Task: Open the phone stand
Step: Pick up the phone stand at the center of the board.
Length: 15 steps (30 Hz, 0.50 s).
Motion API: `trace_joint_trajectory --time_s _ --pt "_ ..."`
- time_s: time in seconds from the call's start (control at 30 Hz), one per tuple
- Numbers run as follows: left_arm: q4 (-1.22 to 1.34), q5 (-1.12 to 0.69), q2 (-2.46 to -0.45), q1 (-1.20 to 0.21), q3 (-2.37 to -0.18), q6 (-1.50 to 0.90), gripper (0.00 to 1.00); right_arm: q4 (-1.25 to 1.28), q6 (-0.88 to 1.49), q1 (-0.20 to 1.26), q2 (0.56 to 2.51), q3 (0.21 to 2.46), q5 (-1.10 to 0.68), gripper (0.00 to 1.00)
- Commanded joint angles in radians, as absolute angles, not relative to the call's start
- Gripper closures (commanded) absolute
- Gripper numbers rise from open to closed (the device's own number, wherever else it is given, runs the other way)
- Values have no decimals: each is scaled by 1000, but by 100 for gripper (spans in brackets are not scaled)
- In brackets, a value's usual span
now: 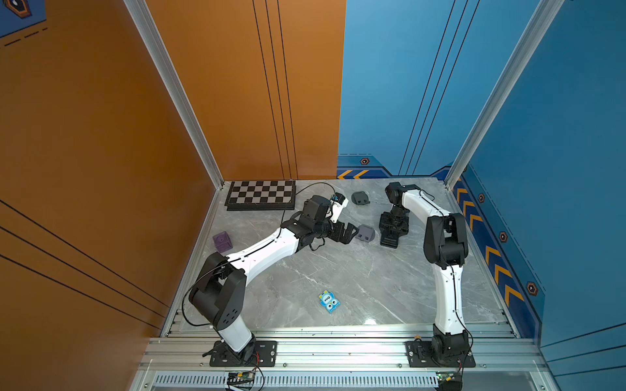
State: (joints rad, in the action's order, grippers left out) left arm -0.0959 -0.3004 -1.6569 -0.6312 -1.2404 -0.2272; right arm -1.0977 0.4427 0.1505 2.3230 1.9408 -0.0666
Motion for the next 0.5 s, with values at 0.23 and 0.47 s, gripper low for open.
trace_joint_trajectory --time_s 0.23,0.47 --pt "-101 -301 -1671 -650 -1311 -275 2 -1189 526 102 2258 2019 -166 76" --pt "-19 -276 -1729 -655 -1360 -330 2 -1188 632 79 2199 2016 -285 82"
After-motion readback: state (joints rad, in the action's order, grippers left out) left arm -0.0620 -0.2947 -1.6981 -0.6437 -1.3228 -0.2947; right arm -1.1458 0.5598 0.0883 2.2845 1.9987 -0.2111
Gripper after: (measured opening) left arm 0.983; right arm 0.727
